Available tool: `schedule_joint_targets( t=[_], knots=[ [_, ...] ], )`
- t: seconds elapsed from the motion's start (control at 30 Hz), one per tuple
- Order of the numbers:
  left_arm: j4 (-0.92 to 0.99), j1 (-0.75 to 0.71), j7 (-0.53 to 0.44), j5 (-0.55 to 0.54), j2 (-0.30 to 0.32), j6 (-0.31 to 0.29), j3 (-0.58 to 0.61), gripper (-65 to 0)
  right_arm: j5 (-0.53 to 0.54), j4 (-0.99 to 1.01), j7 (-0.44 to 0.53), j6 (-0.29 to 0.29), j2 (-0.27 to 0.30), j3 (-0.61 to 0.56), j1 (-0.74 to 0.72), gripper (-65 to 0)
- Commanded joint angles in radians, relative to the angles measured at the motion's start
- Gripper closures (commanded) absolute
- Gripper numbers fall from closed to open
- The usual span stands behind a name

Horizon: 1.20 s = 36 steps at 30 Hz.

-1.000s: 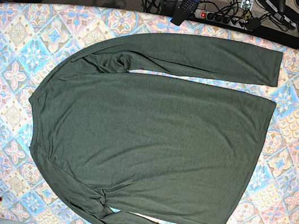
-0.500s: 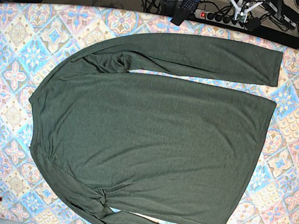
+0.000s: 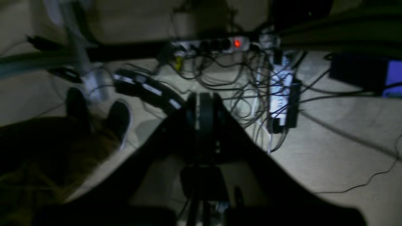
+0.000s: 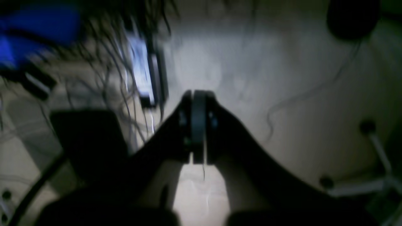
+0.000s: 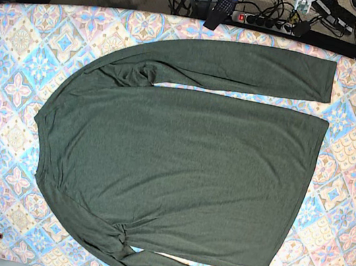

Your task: Fold the T-shirt properly

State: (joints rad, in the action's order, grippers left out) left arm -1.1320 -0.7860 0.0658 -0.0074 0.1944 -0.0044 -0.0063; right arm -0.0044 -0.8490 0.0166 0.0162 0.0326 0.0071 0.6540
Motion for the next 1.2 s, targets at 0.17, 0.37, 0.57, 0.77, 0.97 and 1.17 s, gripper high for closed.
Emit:
schedule_joint_targets(
  t=[0.17, 0.37, 0.57, 0.77, 0.97, 1.17],
  knots=[
    [-0.217, -0.155, -0.002, -0.141, 0.069, 0.002, 0.002, 0.0, -0.001, -0.212, 0.003, -0.005, 0.003, 0.003, 0.157, 0.0],
    [-0.469, -0.250, 0.131, -0.312, 0.158, 0.002, -0.002, 0.0, -0.001, -0.430, 0.001, -0.005, 0.003, 0.034, 0.281, 0.0],
    [-0.687, -0.281, 0.253, -0.455, 0.216, 0.002, -0.004, 0.0, -0.001, -0.663, -0.005, -0.005, 0.003, 0.078, 0.370, 0.0],
    [-0.753, -0.258, 0.269, -0.500, 0.208, 0.004, -0.005, -0.2, -0.003, -0.830, -0.131, -0.005, 0.003, 0.089, 0.379, 0.0],
    [-0.765, -0.247, 0.268, -0.601, 0.207, 0.005, -0.041, -7.6, -0.003, -0.965, -0.223, -0.005, 0.003, 0.080, 0.378, 0.0],
    [-0.765, -0.243, 0.269, -0.696, 0.193, 0.005, -0.172, -24.4, -0.003, -0.979, -0.283, -0.005, 0.003, 0.078, 0.376, 0.0]
  ],
)
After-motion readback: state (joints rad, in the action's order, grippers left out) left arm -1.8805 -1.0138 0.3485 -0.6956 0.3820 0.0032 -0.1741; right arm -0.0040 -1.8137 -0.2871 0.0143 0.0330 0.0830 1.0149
